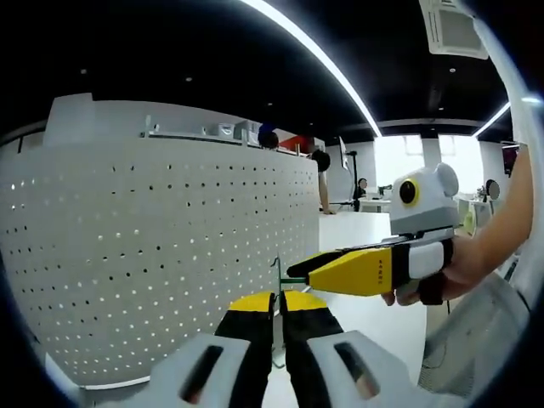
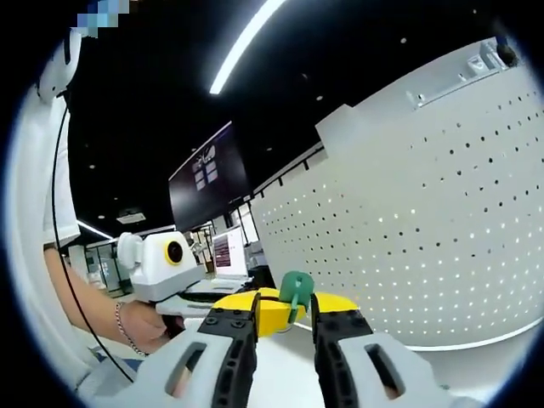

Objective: Insert the hook assembly into the mounting plate slot until the hook locks in place.

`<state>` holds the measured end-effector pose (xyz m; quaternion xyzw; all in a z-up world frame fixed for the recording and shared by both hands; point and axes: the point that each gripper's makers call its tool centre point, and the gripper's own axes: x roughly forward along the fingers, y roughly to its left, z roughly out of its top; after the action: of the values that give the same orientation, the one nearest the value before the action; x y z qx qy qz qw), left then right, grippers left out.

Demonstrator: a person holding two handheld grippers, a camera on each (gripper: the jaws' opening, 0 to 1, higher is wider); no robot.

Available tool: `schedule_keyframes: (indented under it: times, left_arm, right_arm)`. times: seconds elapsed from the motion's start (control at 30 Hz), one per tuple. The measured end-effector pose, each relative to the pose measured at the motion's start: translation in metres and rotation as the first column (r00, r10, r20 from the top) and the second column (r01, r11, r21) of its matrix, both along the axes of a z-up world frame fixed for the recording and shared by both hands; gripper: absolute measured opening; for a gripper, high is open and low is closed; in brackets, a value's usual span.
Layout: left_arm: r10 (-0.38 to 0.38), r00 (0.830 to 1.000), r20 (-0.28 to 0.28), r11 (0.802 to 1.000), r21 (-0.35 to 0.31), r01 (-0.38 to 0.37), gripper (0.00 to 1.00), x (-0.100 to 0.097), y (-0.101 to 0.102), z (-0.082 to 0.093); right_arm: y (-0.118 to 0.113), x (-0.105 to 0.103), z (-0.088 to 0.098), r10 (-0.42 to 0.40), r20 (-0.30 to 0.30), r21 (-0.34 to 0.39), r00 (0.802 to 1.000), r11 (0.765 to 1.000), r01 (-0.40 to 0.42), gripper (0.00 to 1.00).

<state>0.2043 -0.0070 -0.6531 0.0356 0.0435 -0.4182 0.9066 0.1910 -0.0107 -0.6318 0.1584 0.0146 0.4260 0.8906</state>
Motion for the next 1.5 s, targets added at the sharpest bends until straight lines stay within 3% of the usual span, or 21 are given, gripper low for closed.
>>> schedule_keyframes:
  times: [0.2, 0.57, 1.5]
  left_arm:
    - [0.002, 1.000, -0.001, 1.000, -0.004, -0.002, 0.02, 0.000, -0.001, 0.001]
    - [0.000, 1.000, 0.002, 1.000, 0.002, 0.000, 0.02, 0.000, -0.002, 0.001]
    - [0.030, 0.999, 0.010, 0.999, 0.022, -0.030, 0.02, 0.002, -0.001, 0.002]
  right_arm:
    - [0.002, 0.002, 0.001, -0.002, 0.012, -0.017, 1.000, 1.000, 0.003, 0.11]
    - [0.001, 0.008, 0.000, -0.017, 0.008, -0.035, 1.000, 0.999, 0.018, 0.04]
    - [0.003, 0.012, -0.004, -0.077, -0.018, -0.060, 0.997, 0.995, 0.076, 0.01]
